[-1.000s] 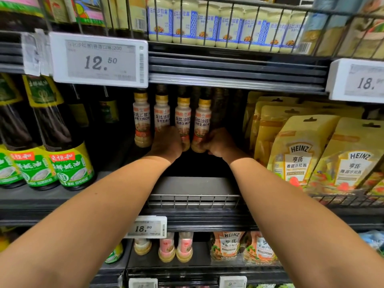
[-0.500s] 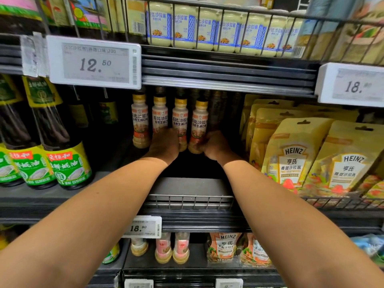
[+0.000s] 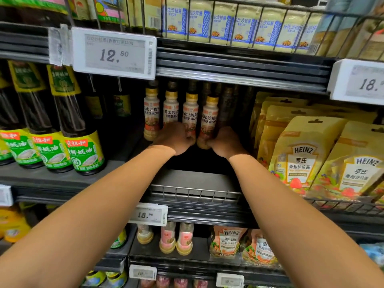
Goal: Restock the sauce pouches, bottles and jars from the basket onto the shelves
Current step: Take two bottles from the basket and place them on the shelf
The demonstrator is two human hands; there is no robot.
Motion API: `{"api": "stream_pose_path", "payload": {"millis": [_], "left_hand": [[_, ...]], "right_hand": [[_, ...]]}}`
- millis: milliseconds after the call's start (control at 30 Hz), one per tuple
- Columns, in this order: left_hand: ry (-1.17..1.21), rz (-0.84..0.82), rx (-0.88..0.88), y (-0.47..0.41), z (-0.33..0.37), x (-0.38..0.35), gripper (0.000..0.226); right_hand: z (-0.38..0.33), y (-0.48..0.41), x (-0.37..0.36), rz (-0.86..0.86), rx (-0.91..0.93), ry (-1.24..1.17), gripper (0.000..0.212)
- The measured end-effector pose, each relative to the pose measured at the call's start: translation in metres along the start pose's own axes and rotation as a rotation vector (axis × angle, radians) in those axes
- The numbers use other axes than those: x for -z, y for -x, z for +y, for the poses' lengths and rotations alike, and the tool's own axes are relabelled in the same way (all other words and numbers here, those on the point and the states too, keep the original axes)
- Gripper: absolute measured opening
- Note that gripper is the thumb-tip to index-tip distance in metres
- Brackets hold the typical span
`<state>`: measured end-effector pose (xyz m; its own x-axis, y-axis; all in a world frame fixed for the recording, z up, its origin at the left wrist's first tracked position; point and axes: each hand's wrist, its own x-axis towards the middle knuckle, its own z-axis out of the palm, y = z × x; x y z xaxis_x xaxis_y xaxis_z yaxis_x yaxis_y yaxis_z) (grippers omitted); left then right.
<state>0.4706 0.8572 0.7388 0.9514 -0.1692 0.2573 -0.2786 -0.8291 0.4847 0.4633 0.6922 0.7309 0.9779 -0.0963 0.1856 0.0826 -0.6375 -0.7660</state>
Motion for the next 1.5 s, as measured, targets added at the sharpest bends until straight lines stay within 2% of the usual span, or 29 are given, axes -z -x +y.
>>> {"api": "stream_pose_path", "payload": {"millis": [67, 167, 300, 400, 500, 600, 767, 933, 1200, 1400, 1500], "left_hand": [[0.070, -0.009, -0.034, 0.009, 0.001, 0.004, 0.022], [0.315, -0.007, -0.025, 0.026, 0.004, 0.007, 0.013], [0.565, -0.077, -0.008, 0.046, 0.012, 0.009, 0.014], [0.549, -0.120, -0.112, 0.062, 0.016, 0.012, 0.018], [0.566, -0.116, -0.200, 0.083, 0.021, 0.017, 0.006], [0.643, -0.169, -0.267, 0.109, 0.030, 0.022, 0.008], [0.835, -0.348, -0.321, 0.155, 0.041, 0.010, 0.009], [0.989, -0.611, -0.313, 0.199, 0.059, -0.030, 0.012], [1.017, -0.991, -0.329, 0.278, 0.127, -0.102, 0.013], [0.977, -1.199, -0.369, 0.333, 0.196, -0.142, 0.012], [0.947, -1.275, -0.396, 0.359, 0.235, -0.163, 0.013]], "right_hand": [[-0.005, 0.006, 0.001, 0.000, 0.029, 0.016, 0.031], [-0.014, 0.017, 0.003, 0.025, 0.079, 0.023, 0.006], [-0.021, 0.053, 0.004, 0.063, 0.161, -0.093, 0.022], [-0.018, 0.090, 0.009, 0.155, 0.183, -0.193, 0.031], [-0.019, 0.129, 0.017, 0.273, 0.160, -0.248, 0.021], [-0.023, 0.175, 0.019, 0.365, 0.167, -0.358, 0.012], [-0.017, 0.245, 0.011, 0.478, -0.004, -0.528, 0.010], [0.002, 0.318, 0.013, 0.633, -0.143, -0.553, 0.011], [0.046, 0.434, 0.043, 0.929, -0.355, -0.524, 0.014], [0.082, 0.513, 0.077, 1.144, -0.522, -0.492, 0.023], [0.100, 0.551, 0.099, 1.236, -0.587, -0.480, 0.020]]}}
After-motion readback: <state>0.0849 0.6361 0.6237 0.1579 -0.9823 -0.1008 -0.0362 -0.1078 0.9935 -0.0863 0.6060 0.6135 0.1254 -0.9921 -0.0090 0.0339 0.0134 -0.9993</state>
